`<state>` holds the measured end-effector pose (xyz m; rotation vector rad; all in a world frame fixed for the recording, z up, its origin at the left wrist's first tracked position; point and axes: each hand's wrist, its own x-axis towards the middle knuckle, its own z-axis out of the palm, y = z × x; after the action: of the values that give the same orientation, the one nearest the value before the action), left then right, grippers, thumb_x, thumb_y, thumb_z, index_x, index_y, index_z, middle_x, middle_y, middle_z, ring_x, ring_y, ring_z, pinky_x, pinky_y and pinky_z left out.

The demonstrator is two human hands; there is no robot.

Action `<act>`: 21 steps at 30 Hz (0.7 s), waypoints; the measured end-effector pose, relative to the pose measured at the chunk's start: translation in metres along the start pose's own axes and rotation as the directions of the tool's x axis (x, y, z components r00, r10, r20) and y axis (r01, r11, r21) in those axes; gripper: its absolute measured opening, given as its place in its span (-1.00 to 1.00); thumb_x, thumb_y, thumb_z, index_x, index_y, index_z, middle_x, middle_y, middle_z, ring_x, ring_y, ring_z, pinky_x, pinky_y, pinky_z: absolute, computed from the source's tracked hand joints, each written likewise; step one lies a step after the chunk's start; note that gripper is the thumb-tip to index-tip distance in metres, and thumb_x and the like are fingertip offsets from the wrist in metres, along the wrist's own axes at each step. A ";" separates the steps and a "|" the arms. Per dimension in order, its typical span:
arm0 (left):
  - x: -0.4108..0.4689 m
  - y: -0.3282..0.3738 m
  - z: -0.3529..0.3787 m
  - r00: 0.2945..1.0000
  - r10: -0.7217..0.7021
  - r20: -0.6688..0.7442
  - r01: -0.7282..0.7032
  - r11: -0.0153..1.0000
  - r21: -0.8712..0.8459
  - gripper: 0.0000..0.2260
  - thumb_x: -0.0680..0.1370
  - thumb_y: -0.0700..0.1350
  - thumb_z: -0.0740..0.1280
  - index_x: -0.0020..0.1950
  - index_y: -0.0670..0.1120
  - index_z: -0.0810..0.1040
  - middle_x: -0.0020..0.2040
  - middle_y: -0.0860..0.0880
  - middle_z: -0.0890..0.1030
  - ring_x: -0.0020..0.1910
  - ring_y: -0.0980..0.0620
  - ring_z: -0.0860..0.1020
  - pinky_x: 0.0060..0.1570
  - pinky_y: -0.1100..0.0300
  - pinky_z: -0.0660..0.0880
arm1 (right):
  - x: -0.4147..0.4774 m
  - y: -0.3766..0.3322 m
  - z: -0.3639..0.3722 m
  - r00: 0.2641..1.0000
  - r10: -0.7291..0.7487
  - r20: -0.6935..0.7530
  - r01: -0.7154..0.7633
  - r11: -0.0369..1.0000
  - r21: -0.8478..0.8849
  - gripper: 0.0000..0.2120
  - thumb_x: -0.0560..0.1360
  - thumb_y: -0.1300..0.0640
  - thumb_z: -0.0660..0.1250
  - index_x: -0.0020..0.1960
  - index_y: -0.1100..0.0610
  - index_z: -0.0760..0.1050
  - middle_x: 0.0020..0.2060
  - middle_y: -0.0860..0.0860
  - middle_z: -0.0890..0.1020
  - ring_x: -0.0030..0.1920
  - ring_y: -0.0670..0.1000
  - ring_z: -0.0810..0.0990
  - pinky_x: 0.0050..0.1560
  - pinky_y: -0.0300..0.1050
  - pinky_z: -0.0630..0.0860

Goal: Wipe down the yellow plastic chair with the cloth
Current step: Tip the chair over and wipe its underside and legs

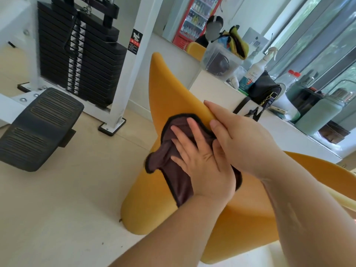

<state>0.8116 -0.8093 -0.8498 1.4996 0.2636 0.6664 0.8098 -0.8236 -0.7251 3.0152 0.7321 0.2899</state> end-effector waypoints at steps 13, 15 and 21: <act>0.063 -0.031 -0.037 1.000 0.004 -0.030 -0.006 0.998 -0.059 -0.44 0.63 0.24 -0.16 0.61 0.20 -0.23 0.66 0.00 -0.17 0.62 0.00 -0.08 0.54 -0.27 -0.04 | -0.047 0.038 0.001 0.989 0.101 -0.104 -0.107 0.993 -0.050 -0.54 0.58 -0.33 -0.11 0.47 -0.52 0.16 -0.34 -0.21 0.49 -0.30 -0.12 0.44 -0.31 -0.11 0.31; 0.034 -0.022 -0.022 0.999 -0.022 -0.037 0.023 1.000 0.013 -0.43 0.62 0.24 -0.18 0.59 0.21 -0.31 0.65 0.01 -0.21 0.62 -0.02 -0.13 0.52 -0.33 -0.12 | -0.044 0.036 0.002 0.987 0.097 -0.126 -0.105 0.993 -0.058 -0.54 0.59 -0.33 -0.11 0.48 -0.50 0.17 -0.33 -0.18 0.51 -0.29 -0.05 0.46 -0.28 -0.08 0.33; -0.023 -0.001 0.023 0.999 -0.020 0.039 0.017 0.998 0.068 -0.24 0.68 0.15 0.08 0.37 0.33 -0.61 0.59 0.05 -0.41 0.52 0.04 -0.49 0.49 -0.24 -0.28 | -0.028 0.013 0.008 0.985 0.074 -0.157 -0.093 0.989 -0.119 -0.52 0.61 -0.30 -0.16 0.51 -0.42 0.14 -0.12 -0.03 0.65 -0.10 0.11 0.60 -0.11 0.03 0.54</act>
<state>0.8061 -0.8416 -0.8545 1.5714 0.2715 0.6176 0.7926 -0.8482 -0.7367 2.9324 0.5720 0.5521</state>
